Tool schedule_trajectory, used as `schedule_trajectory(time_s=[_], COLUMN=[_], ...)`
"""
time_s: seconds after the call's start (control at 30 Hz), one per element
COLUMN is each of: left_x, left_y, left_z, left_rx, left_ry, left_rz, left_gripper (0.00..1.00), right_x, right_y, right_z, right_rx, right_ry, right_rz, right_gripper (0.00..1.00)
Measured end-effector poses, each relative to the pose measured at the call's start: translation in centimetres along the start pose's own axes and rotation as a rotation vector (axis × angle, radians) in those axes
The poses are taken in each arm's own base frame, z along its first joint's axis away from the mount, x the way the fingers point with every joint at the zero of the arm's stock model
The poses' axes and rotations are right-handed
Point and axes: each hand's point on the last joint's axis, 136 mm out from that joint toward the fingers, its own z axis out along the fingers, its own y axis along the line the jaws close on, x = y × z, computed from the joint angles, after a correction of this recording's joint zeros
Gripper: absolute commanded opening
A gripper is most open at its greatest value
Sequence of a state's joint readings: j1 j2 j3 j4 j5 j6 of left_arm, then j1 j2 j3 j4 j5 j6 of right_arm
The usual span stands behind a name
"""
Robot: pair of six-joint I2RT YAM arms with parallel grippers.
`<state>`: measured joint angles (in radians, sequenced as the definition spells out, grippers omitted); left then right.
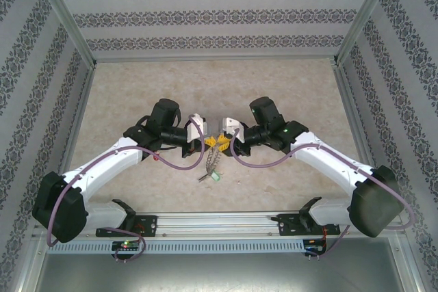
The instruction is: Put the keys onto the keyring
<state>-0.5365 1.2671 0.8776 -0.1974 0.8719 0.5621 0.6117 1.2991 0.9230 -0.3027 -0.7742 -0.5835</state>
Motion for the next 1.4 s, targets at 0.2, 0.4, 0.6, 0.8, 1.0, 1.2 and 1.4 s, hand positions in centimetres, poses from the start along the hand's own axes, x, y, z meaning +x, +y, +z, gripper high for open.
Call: schedule_trajectory(time_s=[0.2,0.4,0.6,0.8,1.0,1.2,1.4], left_x=[-0.1,-1.0,-2.2,-2.3,-2.4,-2.7,-2.8], left_y=[-0.1,0.7,1.4,2.0,2.4,2.8,2.8], left_z=[0.0,-0.1,-0.7,-0.7,-0.8,-0.8,-0.8], left_rx=[0.009,-0.031,-0.071,-0.102,-0.114,-0.125,-0.122], left_ry=[-0.005,-0.036,-0.084,-0.097,-0.103,-0.116,-0.123], left_rz=[-0.002,-0.003,0.011,0.005,0.001,-0.005,-0.024], left_gripper=[0.07,0.26,0.24,0.24,0.25,0.27,0.37], right_x=[0.0,-0.3,-0.3,-0.4,-2.2,-3.2,-3.3], right_y=[-0.2,-1.2,-2.1,-2.8,-3.6,-3.7,-3.7], right_z=[0.1,-0.3,-0.9,-0.9,-1.8,-2.4,-2.5], right_rx=[0.006,0.054,0.125,0.188,0.245,0.256,0.263], right_ry=[-0.002,-0.057,-0.175,-0.313,-0.42,-0.463,-0.471], right_rz=[0.009,0.046,0.104,0.125,0.089,0.058,0.033], right_gripper=[0.0,0.0,0.0,0.0,0.0,0.0,0.0])
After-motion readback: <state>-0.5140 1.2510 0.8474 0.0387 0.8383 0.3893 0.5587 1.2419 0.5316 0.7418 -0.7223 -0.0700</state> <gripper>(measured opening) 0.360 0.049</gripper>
